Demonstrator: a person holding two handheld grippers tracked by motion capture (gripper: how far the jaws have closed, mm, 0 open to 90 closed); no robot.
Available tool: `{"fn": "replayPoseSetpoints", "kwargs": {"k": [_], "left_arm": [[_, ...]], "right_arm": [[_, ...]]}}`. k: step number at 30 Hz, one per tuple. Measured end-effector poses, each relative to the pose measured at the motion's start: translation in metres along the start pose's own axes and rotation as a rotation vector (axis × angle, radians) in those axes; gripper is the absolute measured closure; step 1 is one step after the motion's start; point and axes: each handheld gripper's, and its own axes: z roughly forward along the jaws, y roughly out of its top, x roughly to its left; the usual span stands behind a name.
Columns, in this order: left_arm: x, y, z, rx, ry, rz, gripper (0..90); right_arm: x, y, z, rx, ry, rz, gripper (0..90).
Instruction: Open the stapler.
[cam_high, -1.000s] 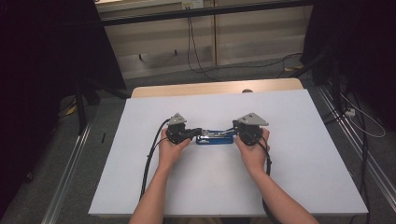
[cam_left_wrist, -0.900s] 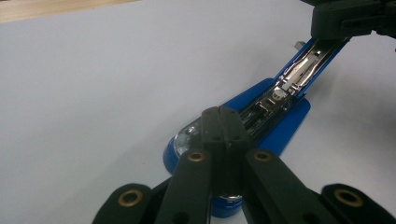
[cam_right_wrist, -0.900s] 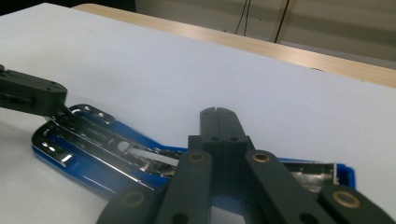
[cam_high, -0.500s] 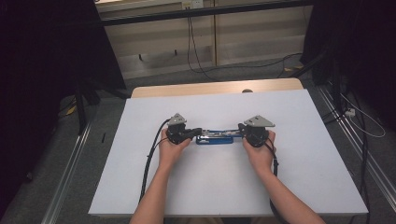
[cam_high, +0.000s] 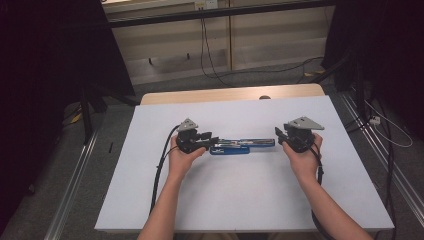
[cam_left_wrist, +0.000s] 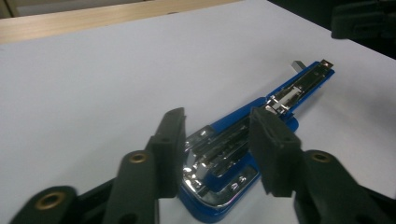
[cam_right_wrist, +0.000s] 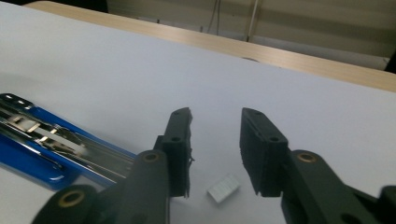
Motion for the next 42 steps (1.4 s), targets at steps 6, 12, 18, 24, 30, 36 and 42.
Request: {"fn": "replayPoseSetpoints", "kwargs": {"k": [6,12,18,24,30,36,42], "left_arm": [[0.0,0.003,-0.008,0.005,0.029,-0.015,36.2],[0.0,0.002,-0.01,0.024,0.053,-0.019,21.6],[0.003,0.003,-0.014,0.01,0.077,-0.022,14.9],[0.005,0.003,-0.015,0.01,0.104,-0.02,12.6],[0.006,0.002,-0.014,0.02,0.105,-0.021,12.5],[0.007,0.003,-0.015,0.019,0.113,-0.021,12.6],[0.005,0.003,-0.015,0.018,0.107,-0.022,12.6]], "right_arm": [[-0.006,-0.012,0.006,0.06,-0.029,0.021,43.6],[-0.009,-0.023,0.016,0.122,-0.048,0.051,35.6],[-0.014,-0.025,0.022,0.15,-0.062,0.065,35.5],[-0.014,-0.027,0.028,0.165,-0.066,0.064,35.3],[-0.011,-0.024,0.032,0.175,-0.055,0.07,43.4],[-0.009,-0.025,0.034,0.203,-0.056,0.061,49.2],[-0.005,-0.024,0.035,0.214,-0.04,0.06,55.7]]}}
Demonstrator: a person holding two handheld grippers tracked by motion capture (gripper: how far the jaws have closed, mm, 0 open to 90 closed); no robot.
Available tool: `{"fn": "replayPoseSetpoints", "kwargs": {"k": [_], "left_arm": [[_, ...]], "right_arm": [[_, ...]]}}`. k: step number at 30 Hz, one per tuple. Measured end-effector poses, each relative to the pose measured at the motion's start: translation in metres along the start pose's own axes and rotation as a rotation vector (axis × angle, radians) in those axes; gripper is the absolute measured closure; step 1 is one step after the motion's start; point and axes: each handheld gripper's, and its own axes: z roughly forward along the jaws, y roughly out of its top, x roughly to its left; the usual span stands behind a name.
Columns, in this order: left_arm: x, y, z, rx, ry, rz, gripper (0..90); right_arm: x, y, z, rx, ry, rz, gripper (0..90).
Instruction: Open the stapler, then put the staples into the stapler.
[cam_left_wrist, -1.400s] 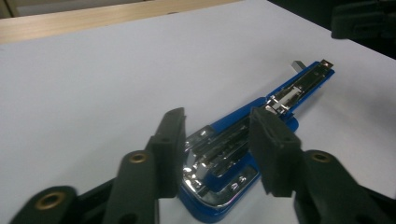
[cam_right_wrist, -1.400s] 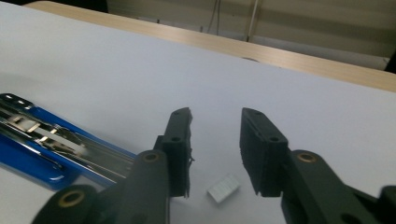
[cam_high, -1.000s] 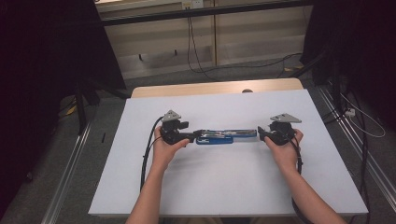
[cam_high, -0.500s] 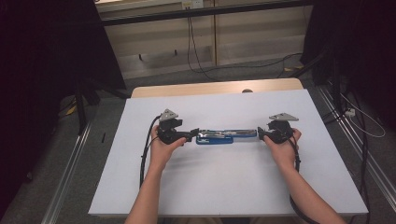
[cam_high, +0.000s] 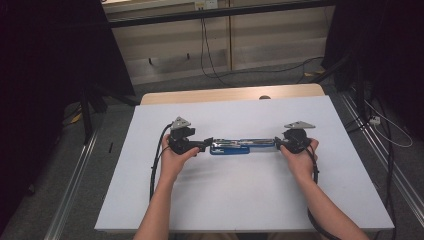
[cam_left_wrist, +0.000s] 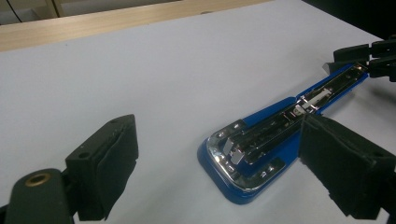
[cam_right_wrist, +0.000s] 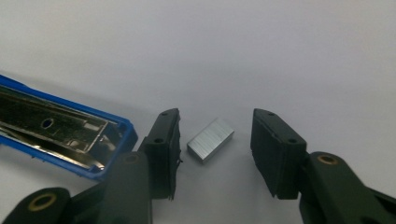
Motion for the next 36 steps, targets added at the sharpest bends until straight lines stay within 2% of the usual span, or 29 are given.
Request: {"fn": "replayPoseSetpoints", "kwargs": {"k": [2,5,7,12,15,21,27,36], "left_arm": [[0.0,0.0,0.0,0.002,0.002,0.002,12.6],[0.001,0.0,-0.001,0.0,0.002,0.004,12.6],[0.001,0.0,-0.002,0.002,0.0,0.0,12.5],[0.0,0.001,-0.003,-0.001,-0.001,0.002,12.6],[0.0,0.002,-0.004,-0.006,0.003,0.005,12.6],[0.001,0.002,-0.005,-0.008,0.003,0.006,12.6],[0.002,0.002,-0.007,-0.001,0.008,0.01,12.5],[0.004,0.002,-0.012,-0.002,0.011,0.001,12.1]], "right_arm": [[0.001,0.0,0.0,0.011,-0.001,-0.004,59.5],[0.0,-0.001,-0.001,0.012,0.002,0.017,64.8],[-0.002,-0.002,-0.002,0.012,-0.001,0.019,71.2],[-0.007,-0.002,-0.003,0.015,0.018,0.016,78.0],[-0.008,-0.002,-0.002,0.014,0.026,0.007,77.8],[-0.011,-0.001,0.0,0.015,0.057,0.029,74.2],[-0.013,0.002,0.003,0.02,0.068,0.011,78.6],[-0.016,0.002,0.004,0.015,0.092,-0.016,79.2]]}}
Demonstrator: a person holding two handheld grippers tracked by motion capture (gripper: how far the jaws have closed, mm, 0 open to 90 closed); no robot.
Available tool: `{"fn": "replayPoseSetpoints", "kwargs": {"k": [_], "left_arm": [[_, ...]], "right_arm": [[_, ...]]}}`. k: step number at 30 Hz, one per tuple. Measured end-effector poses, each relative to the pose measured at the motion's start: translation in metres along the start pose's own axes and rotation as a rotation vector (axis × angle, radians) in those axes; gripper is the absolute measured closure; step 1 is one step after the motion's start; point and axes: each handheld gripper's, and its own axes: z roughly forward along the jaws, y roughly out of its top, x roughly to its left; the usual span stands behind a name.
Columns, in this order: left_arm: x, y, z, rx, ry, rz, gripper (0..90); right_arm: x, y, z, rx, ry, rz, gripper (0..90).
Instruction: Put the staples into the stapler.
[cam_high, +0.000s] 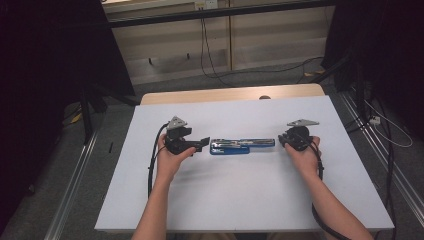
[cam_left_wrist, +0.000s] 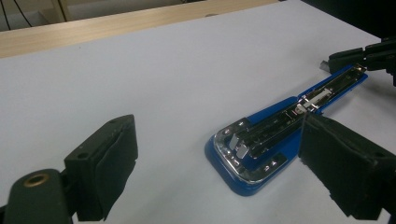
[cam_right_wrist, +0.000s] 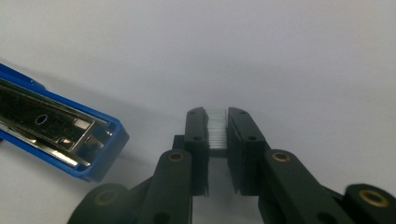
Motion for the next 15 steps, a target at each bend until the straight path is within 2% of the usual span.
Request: {"fn": "replayPoseSetpoints", "kwargs": {"k": [3,12,15], "left_arm": [[-0.001,-0.001,-0.001,0.01,-0.001,0.008,11.5],[0.002,-0.004,-0.012,0.023,0.014,-0.026,10.4],[0.002,-0.004,-0.017,0.006,0.013,-0.034,10.1]], "right_arm": [[-0.003,0.001,-0.001,0.011,0.018,0.005,79.2],[-0.004,0.005,-0.007,0.015,0.063,-0.027,79.2],[-0.007,0.011,-0.013,0.001,0.074,-0.038,79.2]]}}
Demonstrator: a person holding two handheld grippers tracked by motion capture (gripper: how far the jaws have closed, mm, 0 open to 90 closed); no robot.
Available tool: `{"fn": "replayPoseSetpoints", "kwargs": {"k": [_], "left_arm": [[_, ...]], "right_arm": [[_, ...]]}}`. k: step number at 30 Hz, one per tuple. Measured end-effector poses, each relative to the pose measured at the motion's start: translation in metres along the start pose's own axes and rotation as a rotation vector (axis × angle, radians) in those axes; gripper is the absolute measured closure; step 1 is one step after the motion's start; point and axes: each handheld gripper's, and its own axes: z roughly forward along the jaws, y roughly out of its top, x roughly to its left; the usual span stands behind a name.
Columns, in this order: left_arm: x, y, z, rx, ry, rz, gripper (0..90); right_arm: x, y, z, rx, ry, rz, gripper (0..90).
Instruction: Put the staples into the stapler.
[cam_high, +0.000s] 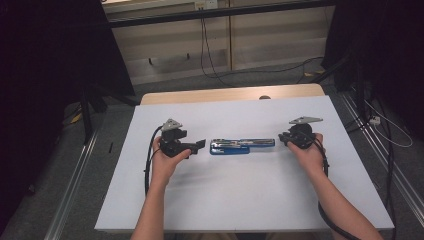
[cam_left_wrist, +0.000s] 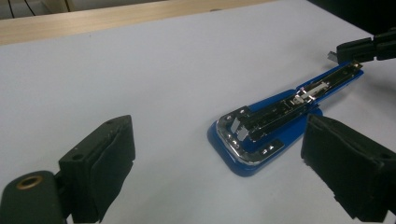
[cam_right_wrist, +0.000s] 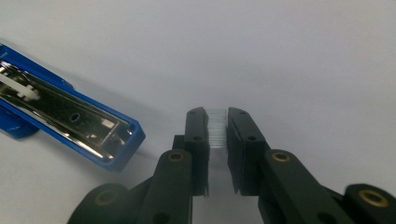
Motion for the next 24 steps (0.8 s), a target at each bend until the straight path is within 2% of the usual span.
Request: {"fn": "replayPoseSetpoints", "kwargs": {"k": [5,9,11,14,19,24], "left_arm": [[-0.001,-0.001,-0.005,0.001,0.001,0.001,9.6],[-0.002,-0.003,-0.008,0.001,0.003,0.006,9.6],[-0.003,-0.004,-0.01,0.002,0.008,0.009,9.6],[-0.003,-0.004,-0.011,-0.001,0.009,0.008,9.6],[-0.004,-0.005,-0.013,0.007,0.002,0.013,9.5],[-0.004,-0.006,-0.015,0.006,0.004,0.015,9.4]], "right_arm": [[-0.001,0.01,-0.012,-0.034,0.044,-0.005,79.2],[0.002,0.019,-0.021,-0.049,0.051,-0.027,79.2],[0.003,0.023,-0.024,-0.062,0.078,-0.02,79.2],[0.007,0.03,-0.029,-0.069,0.093,-0.048,79.2],[0.014,0.041,-0.03,-0.074,0.139,-0.089,79.2],[0.02,0.047,-0.027,-0.085,0.187,-0.097,79.2]]}}
